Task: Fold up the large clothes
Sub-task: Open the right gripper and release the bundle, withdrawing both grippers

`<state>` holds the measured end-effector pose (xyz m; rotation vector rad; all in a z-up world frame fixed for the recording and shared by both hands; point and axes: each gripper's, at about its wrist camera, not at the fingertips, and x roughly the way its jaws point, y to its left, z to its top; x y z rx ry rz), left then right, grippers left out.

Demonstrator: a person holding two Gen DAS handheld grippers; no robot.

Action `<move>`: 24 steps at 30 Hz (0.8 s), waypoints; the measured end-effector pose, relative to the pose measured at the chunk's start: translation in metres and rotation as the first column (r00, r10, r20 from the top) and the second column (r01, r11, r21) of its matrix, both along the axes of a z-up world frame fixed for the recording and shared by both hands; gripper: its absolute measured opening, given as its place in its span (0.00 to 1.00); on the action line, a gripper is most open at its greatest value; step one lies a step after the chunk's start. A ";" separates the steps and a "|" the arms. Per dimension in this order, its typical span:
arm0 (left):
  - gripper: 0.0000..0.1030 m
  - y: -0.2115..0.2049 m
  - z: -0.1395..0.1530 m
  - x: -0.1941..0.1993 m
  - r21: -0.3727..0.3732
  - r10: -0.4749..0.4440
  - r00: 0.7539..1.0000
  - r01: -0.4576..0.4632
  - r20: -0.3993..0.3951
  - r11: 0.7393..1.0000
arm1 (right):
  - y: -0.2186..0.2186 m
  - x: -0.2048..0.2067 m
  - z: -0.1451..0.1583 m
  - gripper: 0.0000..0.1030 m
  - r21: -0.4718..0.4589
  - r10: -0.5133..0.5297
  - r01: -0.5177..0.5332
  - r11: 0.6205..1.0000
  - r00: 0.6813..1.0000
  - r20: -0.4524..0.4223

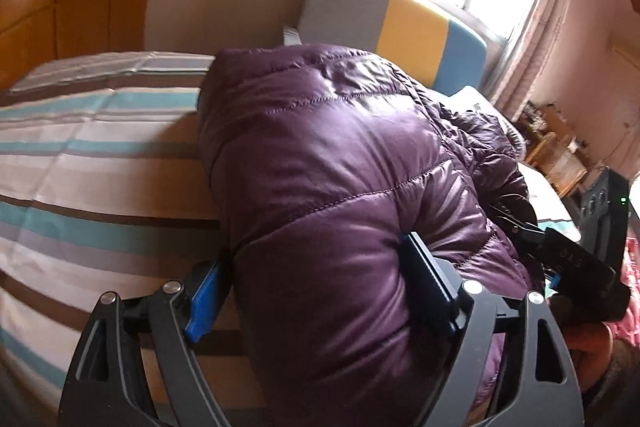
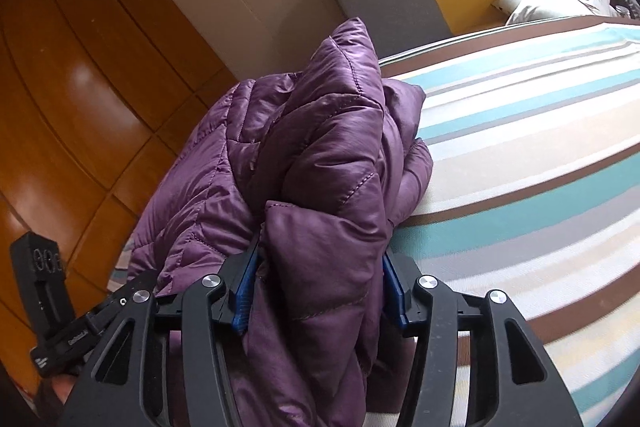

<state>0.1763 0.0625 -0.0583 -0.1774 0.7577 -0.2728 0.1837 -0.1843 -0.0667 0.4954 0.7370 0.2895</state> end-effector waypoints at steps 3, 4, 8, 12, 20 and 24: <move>0.85 0.001 0.011 -0.008 0.034 0.048 0.999 -0.047 -0.011 0.998 | -0.001 -0.009 0.010 0.62 -0.018 -0.029 0.029 0.999 1.000 0.000; 0.87 0.002 0.015 -0.011 0.046 0.068 0.998 -0.068 -0.011 0.997 | -0.003 -0.013 0.016 0.62 -0.030 -0.039 0.040 0.999 0.999 0.015; 0.88 0.001 0.026 -0.021 0.078 0.114 0.993 -0.113 -0.003 0.990 | -0.007 -0.027 0.044 0.62 -0.105 -0.090 0.101 0.989 0.991 0.104; 0.88 -0.008 0.030 -0.023 0.125 0.139 0.990 -0.140 0.013 0.982 | 0.006 -0.021 0.075 0.52 -0.173 -0.061 0.100 0.980 0.974 0.219; 0.90 -0.022 0.025 -0.006 0.191 0.153 0.988 -0.153 0.016 0.970 | 0.052 0.040 0.061 0.46 -0.346 0.024 0.024 0.938 0.991 0.134; 0.92 -0.024 0.014 0.001 0.172 0.132 0.991 -0.128 -0.015 0.977 | 0.044 0.049 0.030 0.44 -0.356 -0.004 0.017 0.934 0.999 0.036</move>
